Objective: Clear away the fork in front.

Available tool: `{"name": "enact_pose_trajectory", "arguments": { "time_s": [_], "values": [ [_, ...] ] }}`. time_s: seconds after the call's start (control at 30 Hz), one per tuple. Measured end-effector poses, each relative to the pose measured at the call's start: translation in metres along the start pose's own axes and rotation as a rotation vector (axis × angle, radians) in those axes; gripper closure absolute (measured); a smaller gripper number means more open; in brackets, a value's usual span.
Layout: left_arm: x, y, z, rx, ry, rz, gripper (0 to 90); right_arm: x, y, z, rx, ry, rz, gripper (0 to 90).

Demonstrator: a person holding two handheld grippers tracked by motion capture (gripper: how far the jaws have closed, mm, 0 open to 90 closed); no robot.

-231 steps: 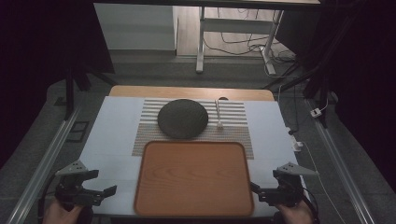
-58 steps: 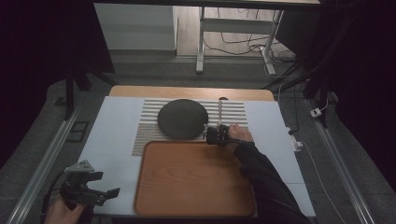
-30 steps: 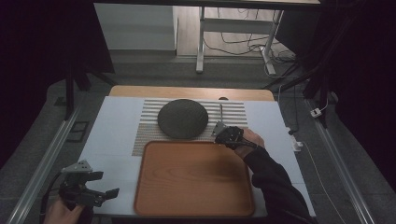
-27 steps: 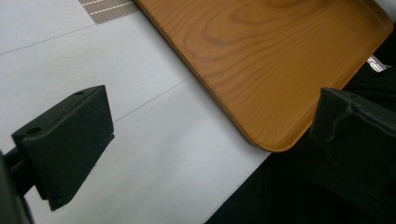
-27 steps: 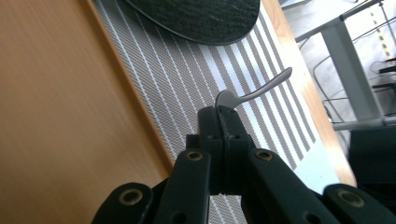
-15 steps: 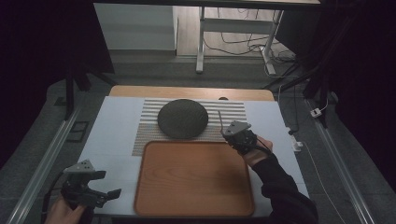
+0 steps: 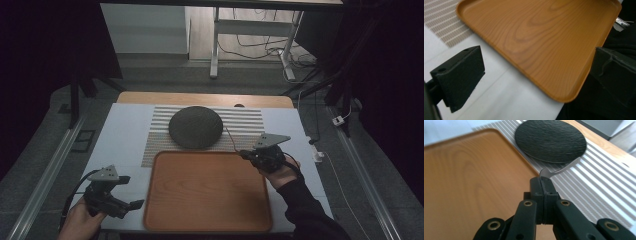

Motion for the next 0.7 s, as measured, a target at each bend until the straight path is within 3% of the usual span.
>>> {"name": "enact_pose_trajectory", "arguments": {
  "time_s": [0.3, 0.53, 0.7],
  "values": [
    [0.001, 0.018, 0.023, -0.037, 0.050, -0.023, 0.0, -0.017, -0.019, -0.001, 0.082, 0.020, 0.086, 89.6],
    [0.000, 0.033, 0.039, -0.041, 0.062, -0.048, 0.0, -0.032, -0.025, -0.003, 0.120, 0.038, 0.165, 89.5],
    [0.002, 0.042, 0.052, -0.057, 0.110, -0.056, 0.0, -0.041, -0.027, -0.005, 0.142, 0.048, 0.221, 89.5]
  ]
}}
Point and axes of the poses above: each handheld gripper's, and its own axes: y roughly forward along the jaws, z roughly out of its top, x roughly to its right, the point moved 1 cm from there along y, roughly forward along the jaws, and after that the axes turned 6 degrees about -y, right-handed, at the moved point
